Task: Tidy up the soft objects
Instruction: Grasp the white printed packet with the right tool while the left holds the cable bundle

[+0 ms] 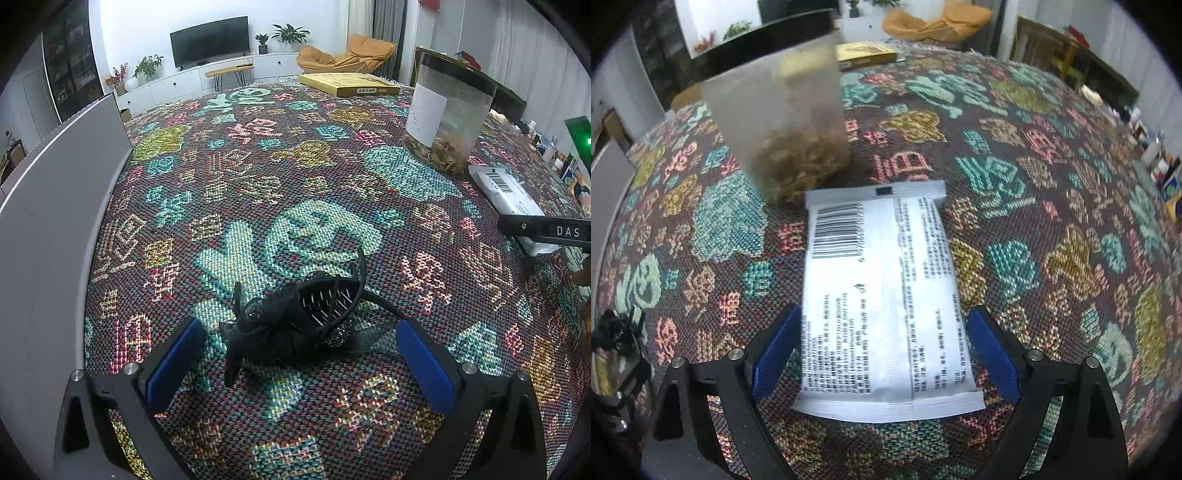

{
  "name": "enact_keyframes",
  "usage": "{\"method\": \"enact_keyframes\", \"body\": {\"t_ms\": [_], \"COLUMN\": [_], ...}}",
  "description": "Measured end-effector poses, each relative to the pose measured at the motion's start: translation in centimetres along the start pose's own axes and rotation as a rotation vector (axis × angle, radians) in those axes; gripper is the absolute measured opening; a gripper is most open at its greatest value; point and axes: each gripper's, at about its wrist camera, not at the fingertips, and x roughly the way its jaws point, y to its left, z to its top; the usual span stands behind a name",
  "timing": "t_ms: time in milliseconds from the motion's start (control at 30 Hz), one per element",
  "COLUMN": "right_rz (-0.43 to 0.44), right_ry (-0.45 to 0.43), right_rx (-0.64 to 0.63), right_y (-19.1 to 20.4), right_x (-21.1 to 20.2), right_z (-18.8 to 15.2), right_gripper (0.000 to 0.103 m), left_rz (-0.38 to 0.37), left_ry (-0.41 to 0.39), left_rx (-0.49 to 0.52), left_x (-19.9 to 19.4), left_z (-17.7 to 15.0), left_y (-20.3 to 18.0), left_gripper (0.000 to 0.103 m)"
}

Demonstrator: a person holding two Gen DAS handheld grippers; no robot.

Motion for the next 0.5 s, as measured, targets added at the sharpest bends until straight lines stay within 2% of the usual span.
{"method": "enact_keyframes", "body": {"t_ms": [133,300,433,500], "right_rz": [0.007,0.014,0.011,0.009], "right_ry": [-0.017,-0.028,0.007,0.055], "right_rx": [-0.024,-0.049,-0.043,-0.040], "right_y": [-0.1,-0.2,0.0,0.1], "right_x": [0.1,0.1,0.7,0.9], "right_z": [-0.2,-0.4,0.6,1.2], "right_gripper": [0.098,0.098,0.098,0.098], "left_rz": [0.000,0.000,0.001,0.001], "left_ry": [0.001,0.001,0.001,0.001], "left_rx": [0.000,0.001,0.001,0.001], "left_x": [0.0,0.0,0.0,0.0], "left_z": [0.0,0.0,0.0,0.0], "left_y": [0.0,0.0,0.0,0.0], "left_gripper": [0.103,0.103,0.103,0.103]}}
